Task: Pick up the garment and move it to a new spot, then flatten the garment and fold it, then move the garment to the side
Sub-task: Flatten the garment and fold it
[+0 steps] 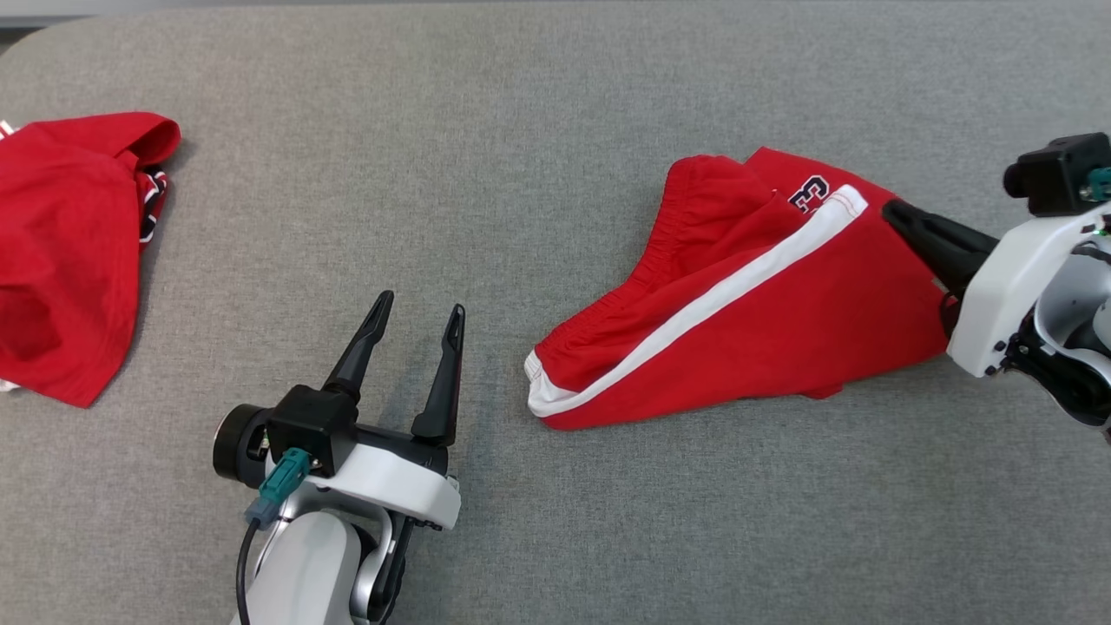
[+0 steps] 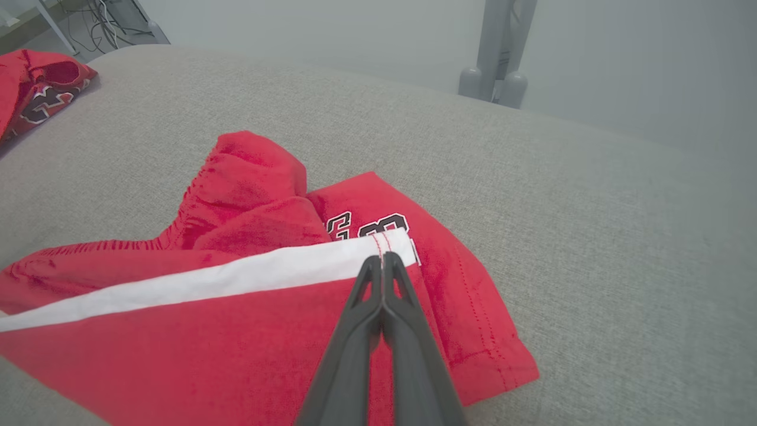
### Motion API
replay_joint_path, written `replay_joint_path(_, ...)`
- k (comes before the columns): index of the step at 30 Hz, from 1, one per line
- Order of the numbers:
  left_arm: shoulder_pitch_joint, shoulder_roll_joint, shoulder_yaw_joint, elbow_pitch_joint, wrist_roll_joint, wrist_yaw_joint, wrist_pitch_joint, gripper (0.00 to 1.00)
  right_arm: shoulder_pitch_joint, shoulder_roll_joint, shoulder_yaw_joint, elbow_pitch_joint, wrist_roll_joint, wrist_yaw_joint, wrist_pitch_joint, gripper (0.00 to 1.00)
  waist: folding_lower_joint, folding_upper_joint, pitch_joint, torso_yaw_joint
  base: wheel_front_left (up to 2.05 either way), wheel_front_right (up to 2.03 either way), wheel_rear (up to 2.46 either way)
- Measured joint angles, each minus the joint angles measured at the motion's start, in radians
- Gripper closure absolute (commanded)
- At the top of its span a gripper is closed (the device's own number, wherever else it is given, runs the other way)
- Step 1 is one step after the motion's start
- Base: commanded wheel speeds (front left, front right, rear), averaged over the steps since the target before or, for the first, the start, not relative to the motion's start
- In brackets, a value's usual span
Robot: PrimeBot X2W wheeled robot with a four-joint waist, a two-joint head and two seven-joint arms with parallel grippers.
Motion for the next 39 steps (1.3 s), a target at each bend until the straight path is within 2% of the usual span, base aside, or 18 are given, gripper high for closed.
replay_joint_path(8, 0.039, 0.0, 0.017, -0.006, -0.001, 0.002, 0.0, 0.0, 0.036, -0.014, -0.052, 0.013, -0.029, 0.0, -0.212, 1.0, 0.0, 0.0, -0.054, -0.018, 0.0, 0.0, 0.0)
replay_joint_path(12, 0.063, 0.0, 0.037, -0.024, 0.003, 0.005, 0.0, 0.0, 0.1, 0.012, -0.14, 0.023, -0.087, 0.0, -0.275, 1.0, 0.0001, 0.0, -0.081, -0.04, 0.0, 0.0, 0.0)
replay_joint_path(14, 0.074, 0.0, 0.054, -0.037, 0.004, 0.006, 0.0, 0.0, 0.151, 0.043, -0.219, 0.016, -0.131, 0.0, -0.281, 1.0, 0.0, 0.0, -0.094, -0.055, 0.0, 0.0, 0.0)
replay_joint_path(17, 0.09, 0.0, 0.078, -0.055, 0.01, 0.008, 0.0, 0.0, 0.254, 0.109, -0.396, -0.045, -0.264, 0.0, -0.283, 1.0, 0.0, 0.0, -0.109, -0.081, 0.0, 0.0, 0.0)
replay_joint_path(22, 0.112, 0.0, 0.113, -0.076, 0.013, 0.009, 0.0, 0.0, 0.498, 0.262, -0.659, -0.165, -0.469, 0.0, -0.284, 1.0, 0.0, 0.0, -0.13, -0.12, 0.0, 0.0, 0.0)
replay_joint_path(24, 0.121, 0.0, 0.125, -0.079, 0.016, 0.007, 0.0, 0.0, 0.581, 0.318, -0.731, -0.202, -0.534, 0.0, -0.284, 1.0, 0.0, 0.0, -0.138, -0.13, 0.0, 0.0, 0.0)
replay_joint_path(27, 0.127, 0.0, 0.135, -0.08, 0.022, 0.003, 0.0, 0.0, 0.678, 0.378, -0.782, -0.215, -0.607, 0.0, -0.284, 1.0, 0.0, 0.0, -0.144, -0.137, 0.0, 0.0, 0.0)
replay_joint_path(28, 0.127, 0.0, 0.138, -0.08, 0.024, 0.0, 0.0, 0.0, 0.696, 0.392, -0.79, -0.221, -0.626, 0.0, -0.284, 0.83, 0.0, 0.0, -0.144, -0.138, 0.0, 0.0, 0.0)
replay_joint_path(29, 0.128, 0.0, 0.14, -0.079, 0.025, 0.0, 0.0, 0.0, 0.707, 0.406, -0.797, -0.227, -0.639, 0.0, -0.284, 0.44, 0.0, 0.0, -0.145, -0.138, 0.0, 0.0, 0.0)
replay_joint_path(30, 0.13, 0.0, 0.14, -0.078, 0.026, 0.0, 0.0, 0.0, 0.714, 0.417, -0.799, -0.227, -0.65, 0.0, -0.284, 0.0, 0.0, 0.0, -0.145, -0.139, 0.0, 0.0, 0.0)
replay_joint_path(39, 0.138, 0.0, 0.132, -0.067, 0.028, -0.006, 0.0, 0.0, 0.72, 0.429, -0.811, -0.221, -0.676, 0.0, -0.284, 0.0, 0.0, 0.0, -0.147, -0.129, 0.0, 0.0, 0.0)
